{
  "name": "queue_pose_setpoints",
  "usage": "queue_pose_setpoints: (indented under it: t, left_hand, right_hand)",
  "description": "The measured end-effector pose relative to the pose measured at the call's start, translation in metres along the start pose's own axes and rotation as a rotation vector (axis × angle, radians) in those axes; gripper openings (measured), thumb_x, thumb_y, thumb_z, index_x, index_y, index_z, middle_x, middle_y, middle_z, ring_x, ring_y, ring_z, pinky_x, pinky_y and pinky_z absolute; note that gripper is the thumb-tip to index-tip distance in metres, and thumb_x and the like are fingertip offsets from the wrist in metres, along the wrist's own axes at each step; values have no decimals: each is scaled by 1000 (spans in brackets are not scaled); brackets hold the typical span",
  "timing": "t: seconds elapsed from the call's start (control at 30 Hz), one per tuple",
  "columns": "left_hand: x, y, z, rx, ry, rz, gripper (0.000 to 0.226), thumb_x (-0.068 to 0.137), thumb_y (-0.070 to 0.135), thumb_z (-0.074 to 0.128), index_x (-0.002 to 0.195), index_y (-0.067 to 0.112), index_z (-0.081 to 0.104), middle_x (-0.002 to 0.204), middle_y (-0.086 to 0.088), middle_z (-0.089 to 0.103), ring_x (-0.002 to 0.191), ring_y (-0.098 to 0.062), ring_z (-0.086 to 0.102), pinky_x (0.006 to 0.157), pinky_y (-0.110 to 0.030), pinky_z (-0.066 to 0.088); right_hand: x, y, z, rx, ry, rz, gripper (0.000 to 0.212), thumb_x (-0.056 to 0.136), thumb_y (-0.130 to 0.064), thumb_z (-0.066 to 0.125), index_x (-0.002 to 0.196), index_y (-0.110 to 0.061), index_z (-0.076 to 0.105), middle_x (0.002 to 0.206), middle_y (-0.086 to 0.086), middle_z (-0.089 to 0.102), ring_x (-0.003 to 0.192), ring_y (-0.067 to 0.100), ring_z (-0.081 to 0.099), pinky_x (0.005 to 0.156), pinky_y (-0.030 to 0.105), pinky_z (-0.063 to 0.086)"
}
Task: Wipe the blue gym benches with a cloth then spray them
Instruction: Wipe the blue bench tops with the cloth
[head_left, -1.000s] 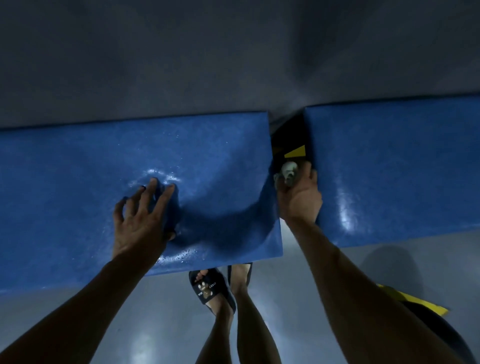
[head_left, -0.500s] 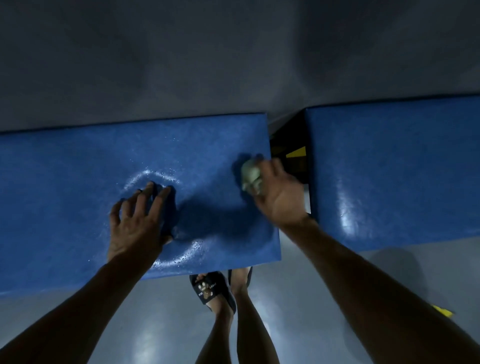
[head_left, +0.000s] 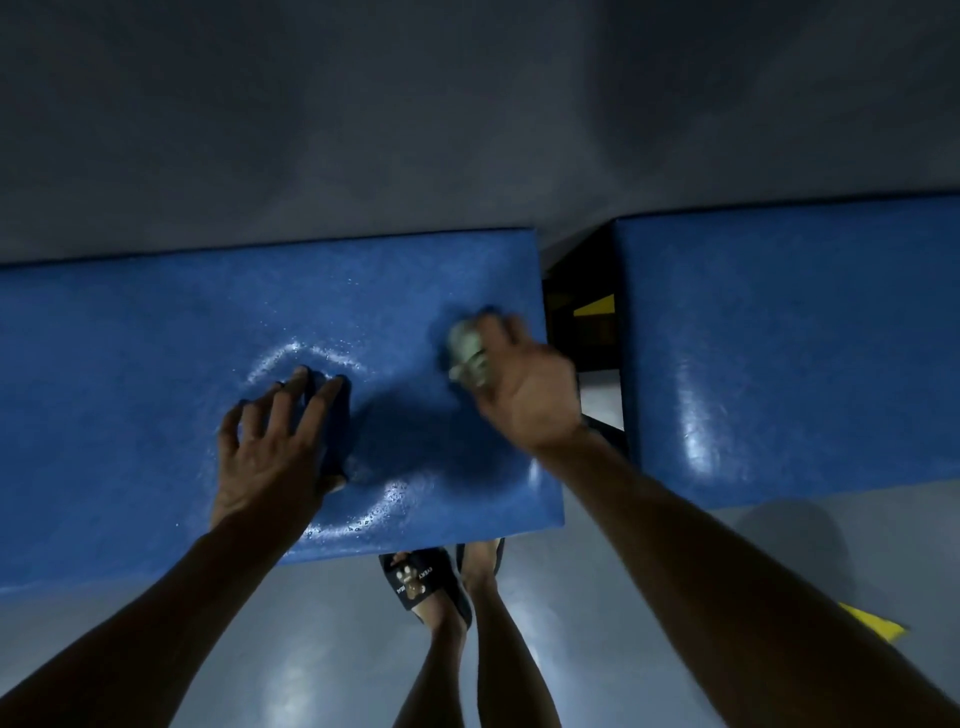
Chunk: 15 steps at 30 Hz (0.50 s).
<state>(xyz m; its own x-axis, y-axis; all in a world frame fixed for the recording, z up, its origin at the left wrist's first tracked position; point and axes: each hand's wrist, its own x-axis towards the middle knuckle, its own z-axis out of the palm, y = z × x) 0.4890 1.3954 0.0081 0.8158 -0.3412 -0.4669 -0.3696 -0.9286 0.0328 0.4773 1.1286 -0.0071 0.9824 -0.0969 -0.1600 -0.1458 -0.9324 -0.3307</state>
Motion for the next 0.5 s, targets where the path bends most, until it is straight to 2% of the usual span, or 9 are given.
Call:
queue_pose_setpoints:
  t: [0.07, 0.13, 0.23, 0.3, 0.4, 0.43, 0.47, 0.5]
  left_hand:
    - [1, -1, -2, 1, -15, 0, 124, 45, 46, 94, 150, 28, 32, 152, -10, 37, 125, -41, 41, 106, -56, 30]
    - [2, -2, -2, 2, -21, -6, 124, 45, 47, 93, 151, 29, 31, 151, -9, 37, 124, -40, 42, 106, -55, 31]
    - [2, -1, -4, -16, -20, -7, 123, 45, 46, 93, 150, 29, 32, 150, -10, 39, 122, -40, 44, 106, -55, 33]
    - [2, -3, -4, -20, -8, -4, 123, 45, 46, 94, 150, 28, 33, 150, -10, 40, 121, -40, 44, 105, -56, 34]
    - [2, -2, -4, -18, -14, 8, 122, 46, 46, 93, 150, 28, 34, 150, -11, 40, 121, -41, 44, 106, -56, 34]
    - [2, -2, -4, -19, -17, 7, 122, 46, 46, 93, 150, 28, 33, 150, -11, 40, 122, -41, 44, 106, -56, 34]
    - [2, -1, -5, -19, -25, 3, 123, 46, 47, 93, 151, 28, 33, 151, -11, 39, 123, -41, 44, 106, -56, 33]
    - [3, -2, -5, -22, -28, -1, 123, 46, 46, 93, 151, 28, 32, 151, -11, 39, 124, -41, 43, 107, -57, 33]
  right_hand:
    - [7, 34, -15, 59, 66, 231, 49, 82, -43, 66, 120, -18, 48, 113, 7, 55, 81, 36, 63, 58, 32, 44]
    - [9, 40, -18, 127, 136, 396, 46, 83, -36, 66, 119, -15, 48, 115, 8, 55, 88, 38, 61, 61, 32, 40]
    - [9, 2, -2, 243, 192, 492, 46, 84, -39, 64, 119, -16, 48, 111, 8, 55, 82, 36, 63, 61, 36, 48]
    - [8, -34, 9, 230, 120, 317, 45, 80, -36, 63, 120, -21, 49, 111, 6, 55, 75, 34, 64, 60, 35, 50]
    - [14, -50, 9, 51, 10, -149, 38, 78, -35, 58, 113, -22, 52, 107, 8, 57, 70, 33, 60, 60, 33, 46]
    - [23, -38, 5, -8, 9, -216, 37, 79, -38, 60, 112, -23, 53, 109, 7, 58, 71, 33, 60, 62, 34, 45]
    - [32, -22, 0, -50, 24, -203, 39, 80, -41, 60, 115, -24, 54, 112, 6, 58, 73, 34, 61, 63, 35, 46]
    - [42, -2, -5, -73, 51, -112, 43, 81, -44, 60, 119, -23, 54, 114, 7, 58, 74, 36, 62, 63, 36, 47]
